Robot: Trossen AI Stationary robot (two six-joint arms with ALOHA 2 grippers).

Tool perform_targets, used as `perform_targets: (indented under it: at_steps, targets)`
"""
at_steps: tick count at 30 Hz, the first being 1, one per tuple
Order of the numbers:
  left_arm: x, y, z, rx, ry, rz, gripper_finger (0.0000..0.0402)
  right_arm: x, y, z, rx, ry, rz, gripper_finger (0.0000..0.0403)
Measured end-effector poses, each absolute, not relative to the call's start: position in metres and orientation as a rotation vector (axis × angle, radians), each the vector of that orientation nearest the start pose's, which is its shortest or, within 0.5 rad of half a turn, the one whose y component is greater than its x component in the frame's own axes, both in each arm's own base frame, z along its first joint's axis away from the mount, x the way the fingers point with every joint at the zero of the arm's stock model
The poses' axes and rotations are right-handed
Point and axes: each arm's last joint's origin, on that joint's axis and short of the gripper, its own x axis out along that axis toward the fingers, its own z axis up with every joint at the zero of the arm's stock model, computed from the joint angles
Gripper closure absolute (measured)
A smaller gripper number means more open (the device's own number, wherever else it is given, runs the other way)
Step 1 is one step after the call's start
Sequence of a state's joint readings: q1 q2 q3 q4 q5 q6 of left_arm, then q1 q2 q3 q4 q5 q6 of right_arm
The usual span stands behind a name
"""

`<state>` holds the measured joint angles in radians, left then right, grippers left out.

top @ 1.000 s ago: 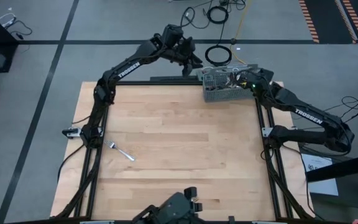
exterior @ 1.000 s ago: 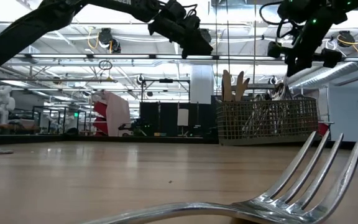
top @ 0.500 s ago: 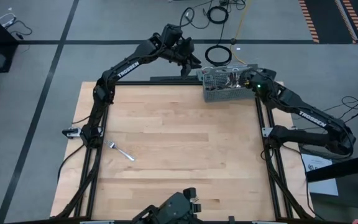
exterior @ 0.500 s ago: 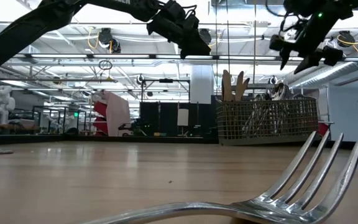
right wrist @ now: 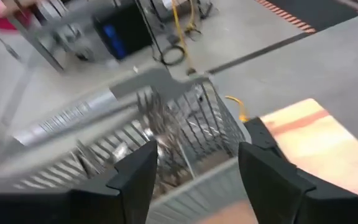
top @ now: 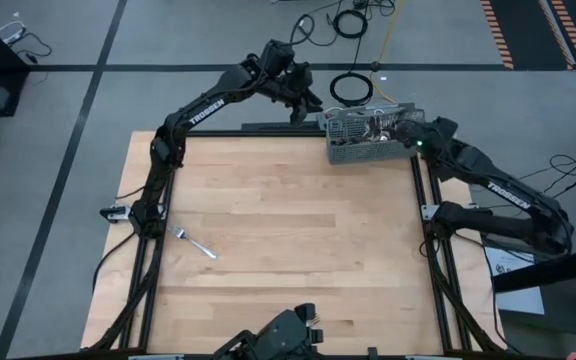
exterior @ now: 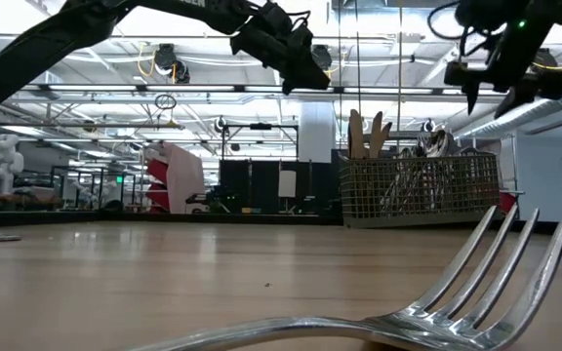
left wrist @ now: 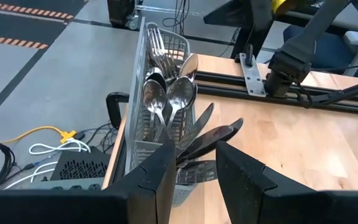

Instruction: Sort silverware

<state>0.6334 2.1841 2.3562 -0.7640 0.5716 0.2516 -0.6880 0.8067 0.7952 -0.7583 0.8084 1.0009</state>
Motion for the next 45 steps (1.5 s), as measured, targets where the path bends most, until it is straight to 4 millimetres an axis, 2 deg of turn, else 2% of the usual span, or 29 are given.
perform_targets:
  at_steps: [5,15,26,32,45]
  targets:
    - [0.395,0.271,0.368,-0.096,0.499,-0.003,0.0281,0.103,-0.119,0.277,0.714,0.162,-1.776,0.0197]
    - [0.391,0.267,0.361,-0.108,0.575,-0.044,0.0281,0.095,-0.143,0.264,0.817,0.179,-1.911,0.0198]
    - [0.390,0.267,0.360,-0.101,0.585,-0.054,0.0281,0.103,-0.168,0.240,0.909,0.339,-1.902,0.0198]
    - [0.390,0.266,0.359,-0.102,0.589,-0.055,0.0281,0.107,-0.172,0.234,0.960,0.386,-1.873,0.0200]
    - [0.390,0.266,0.358,-0.107,0.592,-0.068,0.0281,0.108,-0.172,0.233,1.012,0.361,-1.853,0.0278]
